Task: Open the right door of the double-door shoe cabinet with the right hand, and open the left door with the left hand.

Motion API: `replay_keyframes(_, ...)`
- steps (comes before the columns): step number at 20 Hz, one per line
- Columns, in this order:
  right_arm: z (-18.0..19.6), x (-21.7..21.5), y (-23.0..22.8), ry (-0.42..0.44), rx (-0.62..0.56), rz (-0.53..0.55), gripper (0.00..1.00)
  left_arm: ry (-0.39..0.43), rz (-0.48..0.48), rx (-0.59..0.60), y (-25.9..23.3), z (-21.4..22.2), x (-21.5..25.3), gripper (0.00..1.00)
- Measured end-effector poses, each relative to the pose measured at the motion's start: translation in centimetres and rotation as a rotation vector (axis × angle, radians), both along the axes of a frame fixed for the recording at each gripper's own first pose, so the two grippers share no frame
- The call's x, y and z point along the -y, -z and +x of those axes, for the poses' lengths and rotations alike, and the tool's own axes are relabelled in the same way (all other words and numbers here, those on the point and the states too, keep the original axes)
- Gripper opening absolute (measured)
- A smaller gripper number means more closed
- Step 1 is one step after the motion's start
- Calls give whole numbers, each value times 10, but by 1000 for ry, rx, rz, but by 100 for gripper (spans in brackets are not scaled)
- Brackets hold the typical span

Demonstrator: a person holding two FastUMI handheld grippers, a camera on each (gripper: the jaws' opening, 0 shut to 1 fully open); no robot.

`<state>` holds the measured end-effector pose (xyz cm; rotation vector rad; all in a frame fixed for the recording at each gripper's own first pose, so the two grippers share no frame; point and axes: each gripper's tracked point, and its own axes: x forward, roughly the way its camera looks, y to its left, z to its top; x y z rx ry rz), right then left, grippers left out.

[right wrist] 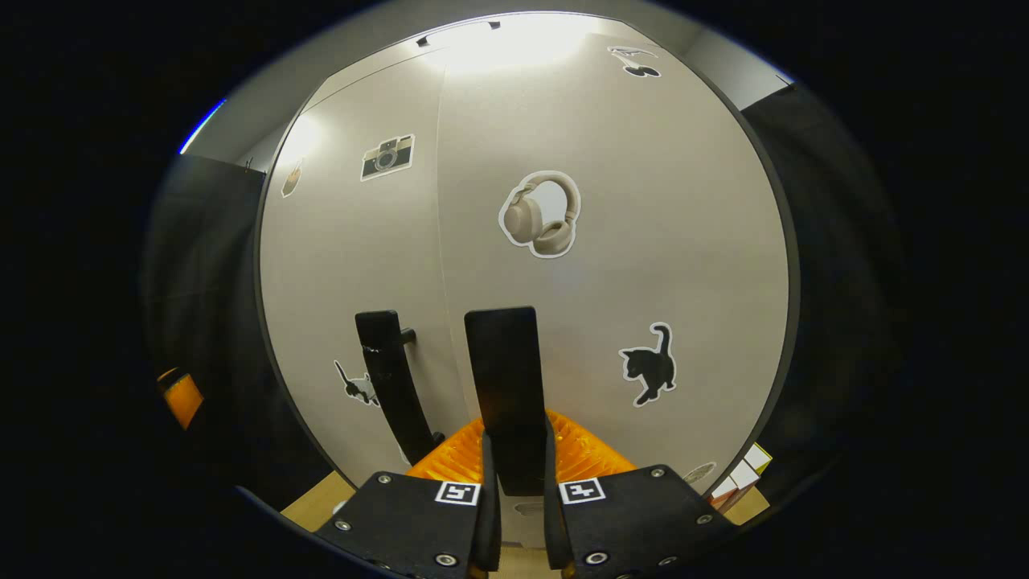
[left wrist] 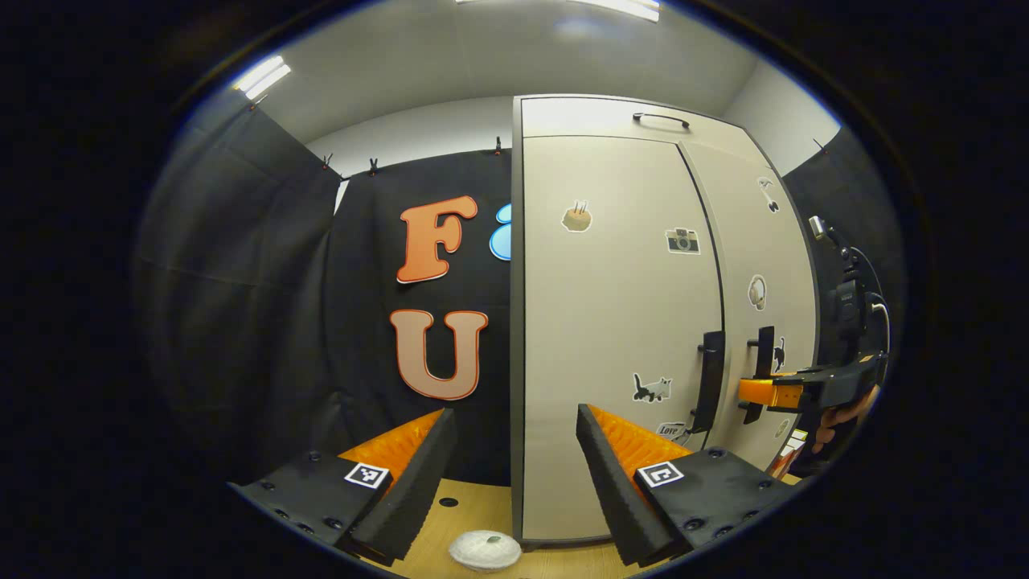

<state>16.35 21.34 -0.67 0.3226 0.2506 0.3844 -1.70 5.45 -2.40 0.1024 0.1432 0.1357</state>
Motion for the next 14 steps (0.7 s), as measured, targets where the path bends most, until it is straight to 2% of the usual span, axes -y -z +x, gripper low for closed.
replay_keyframes(8, -39, 26, -1, -75, -13, 36, 21, 70, -12, 13, -10, 6, 51, 96)
replay_keyframes(14, -62, 47, -1, -90, -21, 51, 20, 99, -13, 15, -12, 5, 78, 96)
